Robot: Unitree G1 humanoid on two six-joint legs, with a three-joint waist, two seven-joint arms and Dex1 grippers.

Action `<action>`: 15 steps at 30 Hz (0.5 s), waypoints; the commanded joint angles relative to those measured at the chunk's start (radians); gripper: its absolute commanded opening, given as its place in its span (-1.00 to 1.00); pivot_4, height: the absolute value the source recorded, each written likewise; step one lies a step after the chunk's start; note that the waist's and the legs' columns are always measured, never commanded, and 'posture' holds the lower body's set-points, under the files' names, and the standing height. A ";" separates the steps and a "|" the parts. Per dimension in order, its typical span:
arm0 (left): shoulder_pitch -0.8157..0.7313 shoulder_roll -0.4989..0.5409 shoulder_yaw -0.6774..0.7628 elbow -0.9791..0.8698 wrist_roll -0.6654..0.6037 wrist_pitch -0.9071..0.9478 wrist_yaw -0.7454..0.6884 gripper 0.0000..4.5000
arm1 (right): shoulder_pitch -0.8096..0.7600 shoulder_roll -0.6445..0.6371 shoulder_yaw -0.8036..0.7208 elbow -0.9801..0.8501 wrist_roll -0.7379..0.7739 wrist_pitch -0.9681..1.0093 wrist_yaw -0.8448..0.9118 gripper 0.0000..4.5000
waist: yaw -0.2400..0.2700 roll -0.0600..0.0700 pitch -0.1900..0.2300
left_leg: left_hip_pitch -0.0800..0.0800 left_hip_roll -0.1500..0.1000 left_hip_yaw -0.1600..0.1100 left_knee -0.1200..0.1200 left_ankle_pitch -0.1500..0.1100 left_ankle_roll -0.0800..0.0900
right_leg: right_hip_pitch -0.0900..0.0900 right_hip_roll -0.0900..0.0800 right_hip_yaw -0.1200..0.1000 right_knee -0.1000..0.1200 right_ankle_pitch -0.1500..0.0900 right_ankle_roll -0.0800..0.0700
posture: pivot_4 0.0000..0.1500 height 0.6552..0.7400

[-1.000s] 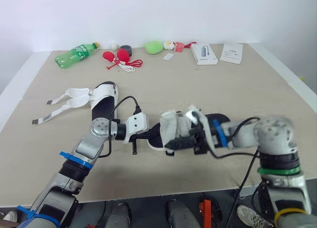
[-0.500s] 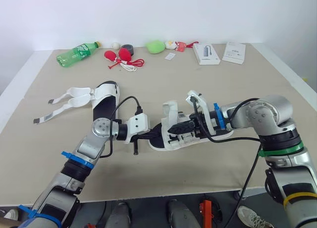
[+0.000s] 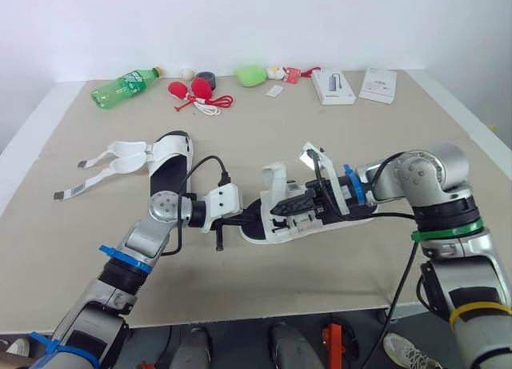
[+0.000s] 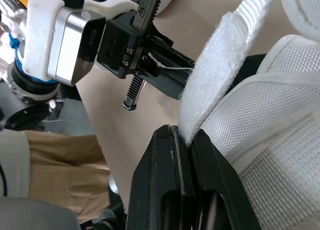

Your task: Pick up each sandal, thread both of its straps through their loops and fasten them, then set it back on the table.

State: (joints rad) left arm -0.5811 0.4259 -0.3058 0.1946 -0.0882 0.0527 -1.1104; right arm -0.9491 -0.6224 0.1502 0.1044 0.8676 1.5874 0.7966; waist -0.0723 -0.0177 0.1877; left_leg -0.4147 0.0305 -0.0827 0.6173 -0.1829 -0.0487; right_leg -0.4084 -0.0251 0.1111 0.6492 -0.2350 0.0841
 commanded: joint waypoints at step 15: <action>0.020 0.008 -0.024 -0.002 0.025 0.018 0.003 -1.00 | 0.007 0.000 -0.005 0.056 -0.028 0.011 -0.022 -0.96 | 0.000 0.000 0.000 | 0.000 0.000 0.000 0.000 0.000 0.000 | 0.000 0.000 0.000 0.000 0.000 0.000 | 1.00 1.00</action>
State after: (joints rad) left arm -0.5794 0.4269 -0.3080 0.1857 -0.0861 0.0610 -1.1046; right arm -0.9453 -0.6163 0.1435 0.1472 0.8589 1.6031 0.7779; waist -0.0723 -0.0176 0.1877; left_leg -0.4147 0.0304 -0.0827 0.6173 -0.1829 -0.0487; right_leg -0.4084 -0.0250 0.1111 0.6492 -0.2349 0.0843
